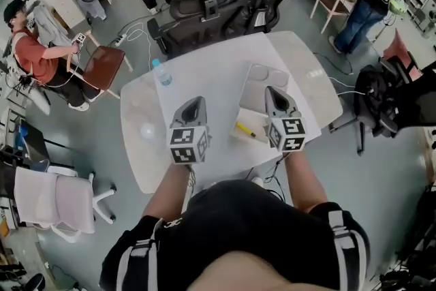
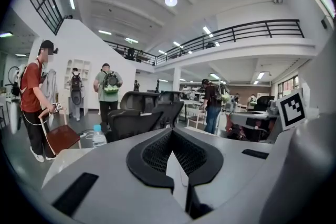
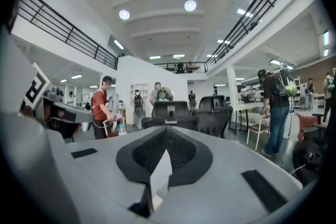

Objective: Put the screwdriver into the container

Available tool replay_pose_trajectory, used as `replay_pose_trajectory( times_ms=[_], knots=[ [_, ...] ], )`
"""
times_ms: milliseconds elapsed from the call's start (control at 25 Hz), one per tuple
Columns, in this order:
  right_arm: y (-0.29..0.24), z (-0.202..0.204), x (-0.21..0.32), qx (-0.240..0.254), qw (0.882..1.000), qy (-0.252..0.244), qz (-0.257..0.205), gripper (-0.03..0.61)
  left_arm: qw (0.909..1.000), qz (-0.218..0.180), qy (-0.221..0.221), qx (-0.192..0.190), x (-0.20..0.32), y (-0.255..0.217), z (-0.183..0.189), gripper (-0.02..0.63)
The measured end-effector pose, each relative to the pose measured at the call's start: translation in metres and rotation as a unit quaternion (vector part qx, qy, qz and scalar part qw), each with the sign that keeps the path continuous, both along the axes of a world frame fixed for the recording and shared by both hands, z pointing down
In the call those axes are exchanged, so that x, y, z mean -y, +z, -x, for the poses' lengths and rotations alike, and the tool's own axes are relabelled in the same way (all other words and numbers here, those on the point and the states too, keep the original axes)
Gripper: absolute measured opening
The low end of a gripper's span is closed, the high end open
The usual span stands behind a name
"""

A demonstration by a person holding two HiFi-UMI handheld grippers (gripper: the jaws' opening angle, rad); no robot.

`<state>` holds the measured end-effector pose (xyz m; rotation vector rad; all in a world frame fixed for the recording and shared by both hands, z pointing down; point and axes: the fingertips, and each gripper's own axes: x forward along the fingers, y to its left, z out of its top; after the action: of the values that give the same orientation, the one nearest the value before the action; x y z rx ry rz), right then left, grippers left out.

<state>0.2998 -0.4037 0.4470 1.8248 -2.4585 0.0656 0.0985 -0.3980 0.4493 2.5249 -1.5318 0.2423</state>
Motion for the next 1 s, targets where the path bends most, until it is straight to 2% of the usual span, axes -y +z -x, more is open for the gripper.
replay_pose_trajectory(
  times_ms=[120, 240, 440, 720, 1000],
  knots=[
    [-0.024, 0.0, -0.017, 0.013, 0.999, 0.011, -0.049, 0.012, 0.9998, -0.011, 0.015, 0.0, 0.002, -0.005, -0.013, 0.012],
    [-0.027, -0.003, -0.025, 0.01, 0.998, 0.026, -0.063, 0.012, 0.9992, -0.025, 0.032, 0.0, 0.003, -0.011, -0.027, 0.012],
    [-0.024, -0.009, -0.033, 0.007, 0.997, 0.043, -0.06, 0.012, 0.9985, -0.028, 0.048, -0.003, 0.003, -0.011, -0.034, 0.012],
    [-0.029, -0.01, -0.041, 0.037, 0.997, 0.037, -0.059, 0.012, 0.998, -0.022, 0.059, -0.006, -0.001, -0.008, -0.038, 0.012],
    [-0.027, -0.012, -0.04, 0.039, 0.997, 0.035, -0.053, 0.012, 0.998, -0.018, 0.06, -0.006, 0.001, -0.006, -0.039, 0.012]
  ],
)
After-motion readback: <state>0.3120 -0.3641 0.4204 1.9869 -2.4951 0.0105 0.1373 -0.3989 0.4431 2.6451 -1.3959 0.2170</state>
